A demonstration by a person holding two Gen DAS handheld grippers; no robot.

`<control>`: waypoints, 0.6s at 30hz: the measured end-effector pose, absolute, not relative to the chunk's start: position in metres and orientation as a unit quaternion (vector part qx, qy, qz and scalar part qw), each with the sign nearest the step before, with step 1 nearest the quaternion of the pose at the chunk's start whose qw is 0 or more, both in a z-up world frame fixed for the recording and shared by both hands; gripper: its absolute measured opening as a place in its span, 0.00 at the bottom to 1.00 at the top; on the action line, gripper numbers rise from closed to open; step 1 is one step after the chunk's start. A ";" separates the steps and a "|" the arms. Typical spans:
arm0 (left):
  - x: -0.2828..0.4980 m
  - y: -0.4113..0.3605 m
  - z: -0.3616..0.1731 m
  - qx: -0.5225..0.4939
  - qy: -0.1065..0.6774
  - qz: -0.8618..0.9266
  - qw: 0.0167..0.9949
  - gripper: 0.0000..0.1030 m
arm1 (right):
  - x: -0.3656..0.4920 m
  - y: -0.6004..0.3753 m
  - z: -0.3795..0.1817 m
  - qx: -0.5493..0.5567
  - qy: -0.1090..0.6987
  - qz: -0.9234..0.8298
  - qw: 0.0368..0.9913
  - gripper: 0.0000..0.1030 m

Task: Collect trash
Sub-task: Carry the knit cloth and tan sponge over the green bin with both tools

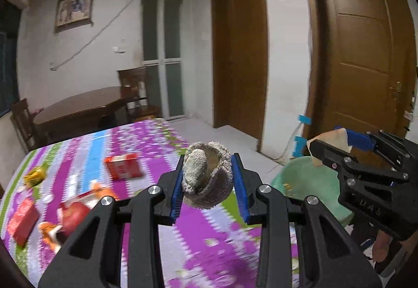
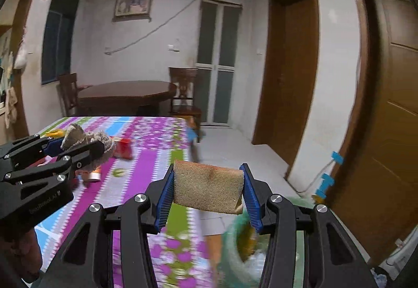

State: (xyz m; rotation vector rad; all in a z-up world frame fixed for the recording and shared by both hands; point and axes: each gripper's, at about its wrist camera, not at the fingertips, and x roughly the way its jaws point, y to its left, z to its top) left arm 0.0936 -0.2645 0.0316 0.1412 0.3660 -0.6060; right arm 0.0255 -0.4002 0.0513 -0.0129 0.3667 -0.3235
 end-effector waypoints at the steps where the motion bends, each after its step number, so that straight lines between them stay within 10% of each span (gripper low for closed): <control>1: 0.094 -0.274 0.031 0.071 0.181 -0.304 0.933 0.31 | 0.022 -0.413 0.052 -0.004 0.184 -0.168 0.968 0.48; 18: 0.101 -0.415 0.004 0.112 0.243 -0.405 0.875 0.31 | 0.011 -0.572 0.008 0.052 0.294 -0.227 0.927 0.48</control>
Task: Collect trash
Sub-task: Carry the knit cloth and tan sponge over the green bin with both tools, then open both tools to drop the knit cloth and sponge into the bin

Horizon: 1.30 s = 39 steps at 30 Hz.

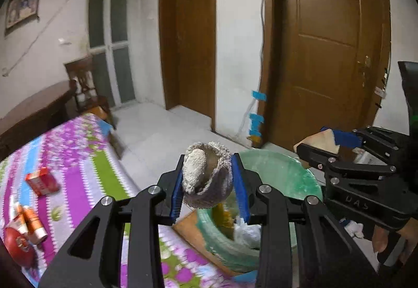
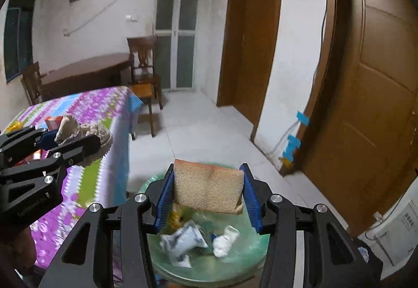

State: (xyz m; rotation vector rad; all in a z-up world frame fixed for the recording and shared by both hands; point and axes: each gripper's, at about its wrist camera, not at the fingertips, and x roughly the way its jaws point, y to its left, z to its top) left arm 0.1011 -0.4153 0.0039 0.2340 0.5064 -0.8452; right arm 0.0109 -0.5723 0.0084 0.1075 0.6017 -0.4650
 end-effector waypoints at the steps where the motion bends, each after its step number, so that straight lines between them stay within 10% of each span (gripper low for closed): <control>1: 0.104 -0.424 0.000 0.115 0.251 -0.407 0.871 0.31 | 0.012 -0.581 0.004 0.058 0.304 -0.226 0.924 0.48; 39: 0.141 -0.507 -0.091 0.180 0.404 -0.419 0.793 0.41 | 0.065 -0.659 -0.112 0.138 0.436 -0.175 0.872 0.54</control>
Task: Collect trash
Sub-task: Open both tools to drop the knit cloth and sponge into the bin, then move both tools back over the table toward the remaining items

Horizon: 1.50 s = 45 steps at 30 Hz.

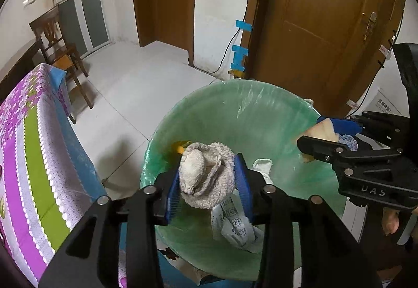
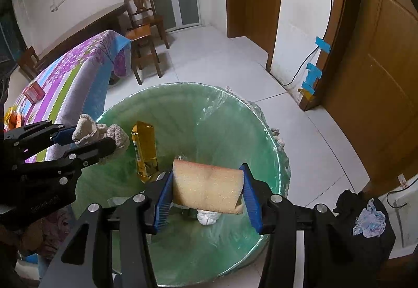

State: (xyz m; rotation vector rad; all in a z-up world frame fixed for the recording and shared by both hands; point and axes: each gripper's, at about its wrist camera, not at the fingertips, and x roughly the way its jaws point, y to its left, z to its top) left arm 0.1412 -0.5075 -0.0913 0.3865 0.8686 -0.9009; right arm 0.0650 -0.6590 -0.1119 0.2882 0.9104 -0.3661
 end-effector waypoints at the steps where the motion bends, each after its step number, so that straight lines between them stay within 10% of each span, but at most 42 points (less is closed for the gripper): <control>1: 0.141 -0.507 -0.091 0.179 0.404 -0.418 0.794 0.44 | 0.064 -0.660 -0.112 0.139 0.434 -0.176 0.873 0.59; 45: 0.119 -0.369 -0.037 0.150 0.336 -0.380 0.849 0.86 | -0.020 -0.489 -0.014 0.088 0.217 -0.147 0.961 0.92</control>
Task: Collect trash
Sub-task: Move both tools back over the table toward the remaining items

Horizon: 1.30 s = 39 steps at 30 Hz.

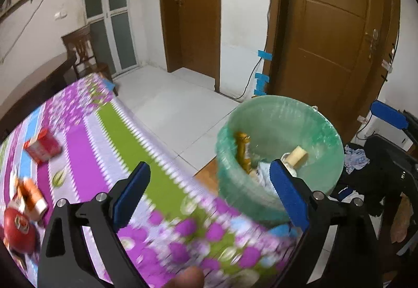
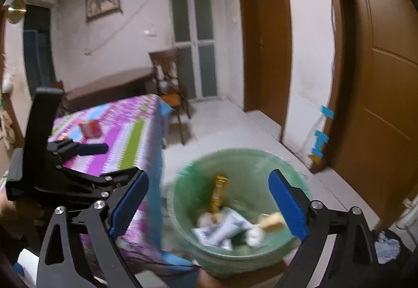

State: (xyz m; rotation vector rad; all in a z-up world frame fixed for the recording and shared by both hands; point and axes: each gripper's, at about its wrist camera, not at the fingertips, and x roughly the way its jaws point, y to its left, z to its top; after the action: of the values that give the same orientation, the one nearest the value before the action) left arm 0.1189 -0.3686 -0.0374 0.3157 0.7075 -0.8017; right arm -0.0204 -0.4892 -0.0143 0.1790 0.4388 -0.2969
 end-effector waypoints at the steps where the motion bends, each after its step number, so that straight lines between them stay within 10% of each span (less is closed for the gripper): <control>1: 0.122 -0.362 -0.038 0.145 0.343 -0.380 0.847 0.87 | -0.020 -0.483 -0.014 0.090 0.213 -0.140 0.963 0.93; 26: 0.181 -0.051 -0.036 0.174 0.367 -0.197 0.892 0.82 | 0.070 -0.350 -0.040 0.085 0.253 0.043 0.963 0.93; 39: 0.243 -0.029 -0.064 0.317 0.403 -0.288 0.809 0.82 | 0.107 -0.310 -0.051 0.081 0.268 0.081 0.956 0.93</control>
State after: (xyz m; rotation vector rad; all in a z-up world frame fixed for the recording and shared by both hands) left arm 0.2432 -0.0291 -0.0642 0.6774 0.8617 -0.6152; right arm 0.1067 -0.3102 -0.0514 0.1654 0.5448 0.1646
